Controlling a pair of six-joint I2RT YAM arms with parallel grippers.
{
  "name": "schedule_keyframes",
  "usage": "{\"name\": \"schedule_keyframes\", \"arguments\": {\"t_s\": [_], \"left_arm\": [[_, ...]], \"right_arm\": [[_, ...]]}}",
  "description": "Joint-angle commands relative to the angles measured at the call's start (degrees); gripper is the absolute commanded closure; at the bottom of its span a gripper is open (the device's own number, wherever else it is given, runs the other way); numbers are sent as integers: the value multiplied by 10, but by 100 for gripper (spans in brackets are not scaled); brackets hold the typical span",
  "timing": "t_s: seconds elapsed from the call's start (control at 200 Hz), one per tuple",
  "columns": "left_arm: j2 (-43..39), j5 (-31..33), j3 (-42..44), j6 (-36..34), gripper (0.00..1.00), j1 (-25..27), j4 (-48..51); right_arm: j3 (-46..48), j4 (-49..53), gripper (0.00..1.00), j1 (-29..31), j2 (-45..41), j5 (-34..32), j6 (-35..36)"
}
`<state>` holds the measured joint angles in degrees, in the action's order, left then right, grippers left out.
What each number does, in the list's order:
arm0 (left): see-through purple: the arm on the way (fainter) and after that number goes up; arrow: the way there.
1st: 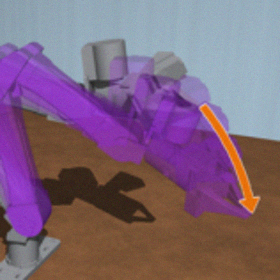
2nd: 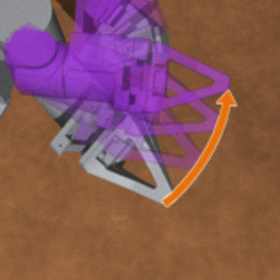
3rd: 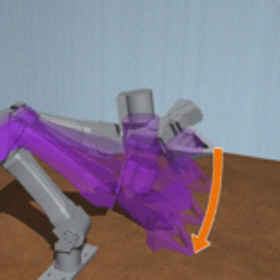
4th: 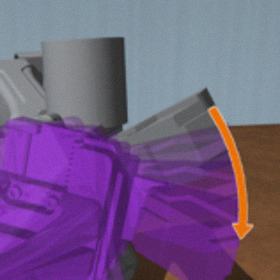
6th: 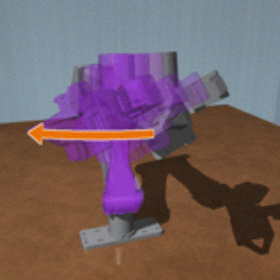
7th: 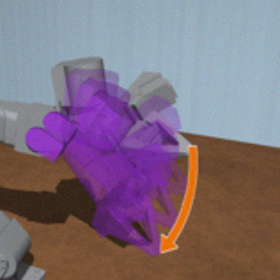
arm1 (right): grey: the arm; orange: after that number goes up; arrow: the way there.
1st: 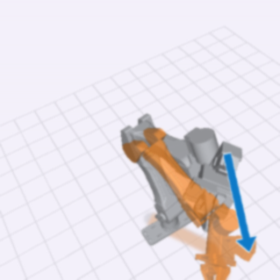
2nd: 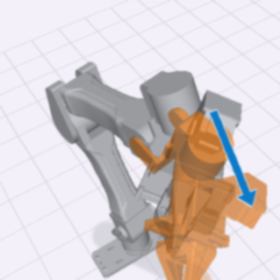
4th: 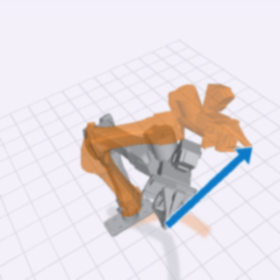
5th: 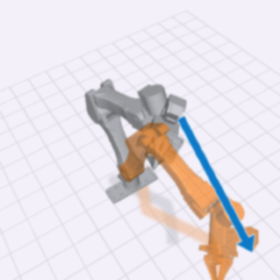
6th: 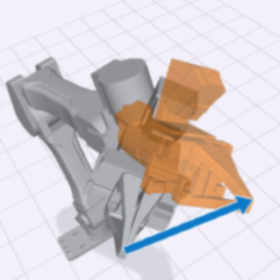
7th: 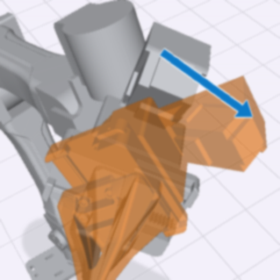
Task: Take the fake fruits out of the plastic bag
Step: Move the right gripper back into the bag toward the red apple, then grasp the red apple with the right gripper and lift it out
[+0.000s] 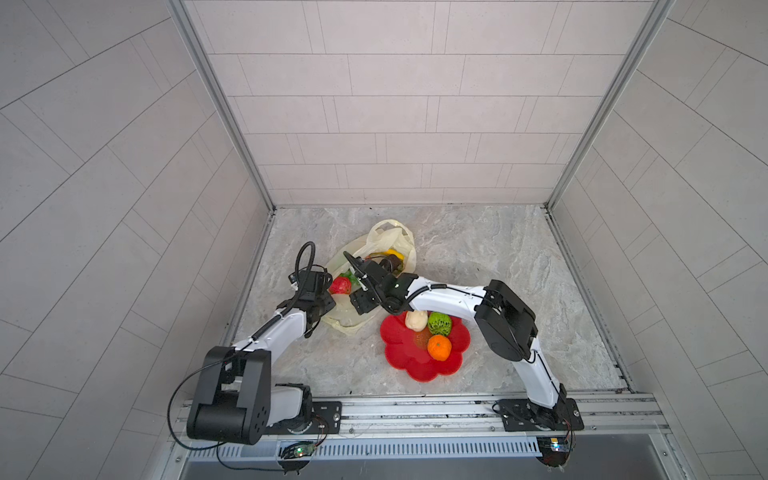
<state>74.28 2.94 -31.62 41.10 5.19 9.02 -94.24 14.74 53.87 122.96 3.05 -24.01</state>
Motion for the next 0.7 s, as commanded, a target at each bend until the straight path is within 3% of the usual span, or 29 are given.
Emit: {"name": "schedule_keyframes", "arguments": {"t_s": [0.0,0.265,0.48,0.695], "left_arm": [[1,-17,-6,1,70,-4,-8],[4,-67,-2,-1,88,-3,-38],[-18,-60,10,1,100,-2,-43],[-12,-57,8,16,100,-2,-39]], "right_arm": [[-27,-7,20,-4,-22,34,-29],[-99,29,21,-12,40,13,-51],[-181,82,20,-16,98,11,-40],[-256,117,19,-19,147,10,-43]]}}
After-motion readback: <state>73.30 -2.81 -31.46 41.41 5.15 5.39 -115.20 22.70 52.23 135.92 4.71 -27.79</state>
